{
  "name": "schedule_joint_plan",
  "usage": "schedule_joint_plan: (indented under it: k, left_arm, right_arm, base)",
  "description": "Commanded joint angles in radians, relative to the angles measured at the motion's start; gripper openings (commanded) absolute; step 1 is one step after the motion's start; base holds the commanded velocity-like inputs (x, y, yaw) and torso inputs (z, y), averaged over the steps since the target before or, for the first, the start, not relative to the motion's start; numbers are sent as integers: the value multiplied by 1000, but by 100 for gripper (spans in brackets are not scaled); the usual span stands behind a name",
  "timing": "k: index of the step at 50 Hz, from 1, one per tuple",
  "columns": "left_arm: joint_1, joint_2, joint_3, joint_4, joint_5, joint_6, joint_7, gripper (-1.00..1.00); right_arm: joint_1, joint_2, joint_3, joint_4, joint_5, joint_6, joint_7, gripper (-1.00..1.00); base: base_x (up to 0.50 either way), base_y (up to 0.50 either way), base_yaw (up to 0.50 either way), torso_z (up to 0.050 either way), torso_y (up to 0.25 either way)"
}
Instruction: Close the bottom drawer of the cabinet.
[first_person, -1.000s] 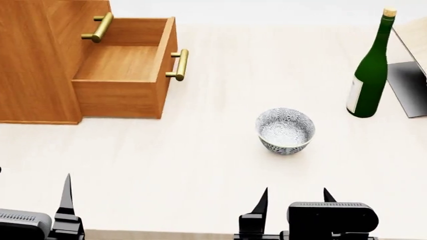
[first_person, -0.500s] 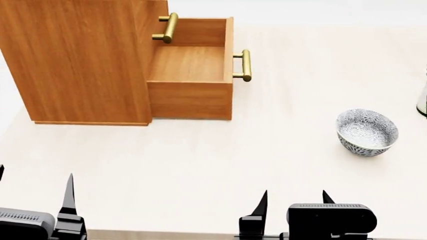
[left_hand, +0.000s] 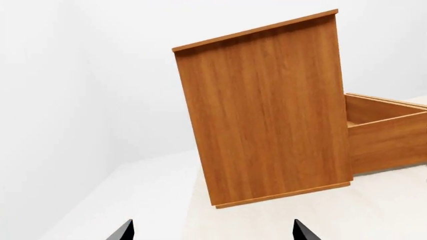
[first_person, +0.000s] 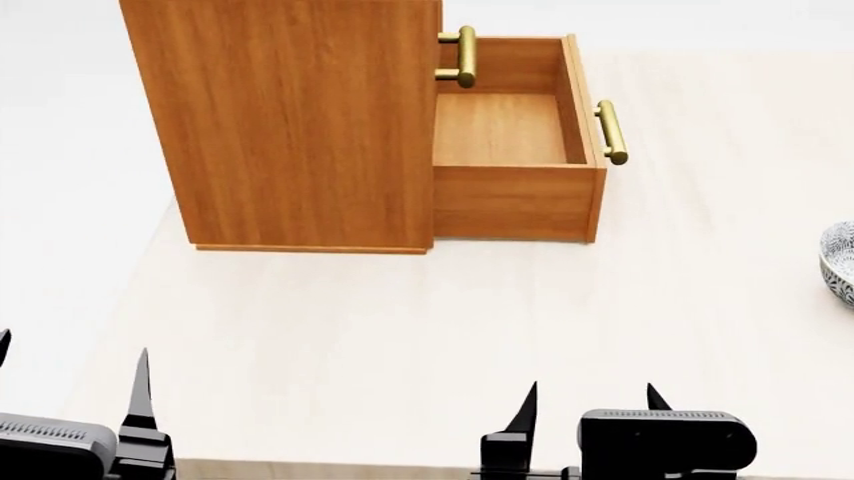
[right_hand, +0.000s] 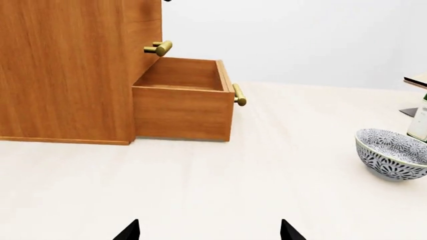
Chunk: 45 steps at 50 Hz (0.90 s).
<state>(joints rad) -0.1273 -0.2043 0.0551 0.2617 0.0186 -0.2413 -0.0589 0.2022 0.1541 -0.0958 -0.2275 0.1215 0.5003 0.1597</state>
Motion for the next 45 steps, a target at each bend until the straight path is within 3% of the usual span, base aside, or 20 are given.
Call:
schedule_joint_plan:
  k: [1,10,45]
  left_arm:
    - [-1,-3,16,-7,2,3,-6,100]
    - [3,-7,21,2,3,0,-13,100]
    - [4,-20,29,15,-18,-8,-29,100]
  right_arm:
    - [5,4,7,3,-8,-2,33,100]
    - [6,6,22,-15,38,20,13,100]
    - [25,23,-16,2,27,35,51,100]
  base:
    - [0,0,0,0,0]
    - [43,0,0,0,0]
    - [500,0,0,0,0]
